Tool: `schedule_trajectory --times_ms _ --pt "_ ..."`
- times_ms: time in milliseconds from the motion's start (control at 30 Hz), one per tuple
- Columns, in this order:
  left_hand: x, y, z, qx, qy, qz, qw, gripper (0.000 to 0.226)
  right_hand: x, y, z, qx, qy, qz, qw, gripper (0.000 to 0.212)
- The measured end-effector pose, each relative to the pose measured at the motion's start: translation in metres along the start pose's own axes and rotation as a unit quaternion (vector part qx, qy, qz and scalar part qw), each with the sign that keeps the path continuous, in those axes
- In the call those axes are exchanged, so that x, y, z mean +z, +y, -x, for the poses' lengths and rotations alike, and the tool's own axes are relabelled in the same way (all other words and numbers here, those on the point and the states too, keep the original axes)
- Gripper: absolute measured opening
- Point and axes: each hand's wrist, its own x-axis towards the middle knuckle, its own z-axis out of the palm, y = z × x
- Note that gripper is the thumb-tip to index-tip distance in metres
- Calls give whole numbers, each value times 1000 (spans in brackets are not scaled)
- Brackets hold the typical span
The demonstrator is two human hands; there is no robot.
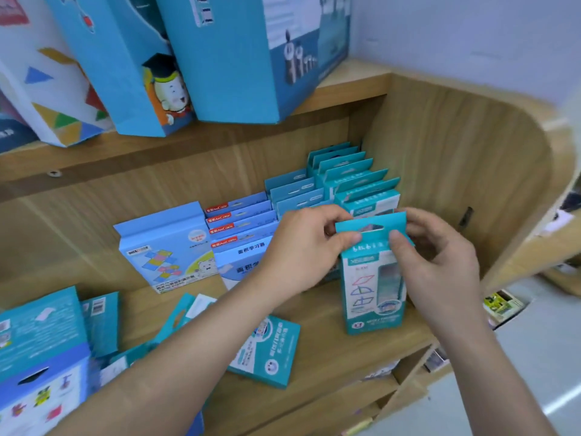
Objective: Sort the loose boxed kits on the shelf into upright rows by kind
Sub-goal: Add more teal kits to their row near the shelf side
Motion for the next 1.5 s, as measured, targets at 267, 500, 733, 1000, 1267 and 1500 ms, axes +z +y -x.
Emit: schedule_trajectory --times_ms 267,500,733,1000,1267,1500 --pt "29 16 -39 103 75 -148 981 23 -17 16 6 -140 8 209 968 49" --pt "31 1 -50 135 133 -183 965 23 -7 35 5 -129 -98 294 942 69" --pt "30 4 -53 132 119 -207 962 24 6 48 1 -86 -155 285 942 76" --pt "7 5 -34 129 90 -120 980 32 2 50 0 -132 -102 257 952 72" --pt "-65 -28 43 -68 -285 -186 938 34 6 51 8 -117 -70 187 973 70" --pt "-58 -85 76 -38 -441 -392 807 96 21 53 36 -87 -9 154 984 71"
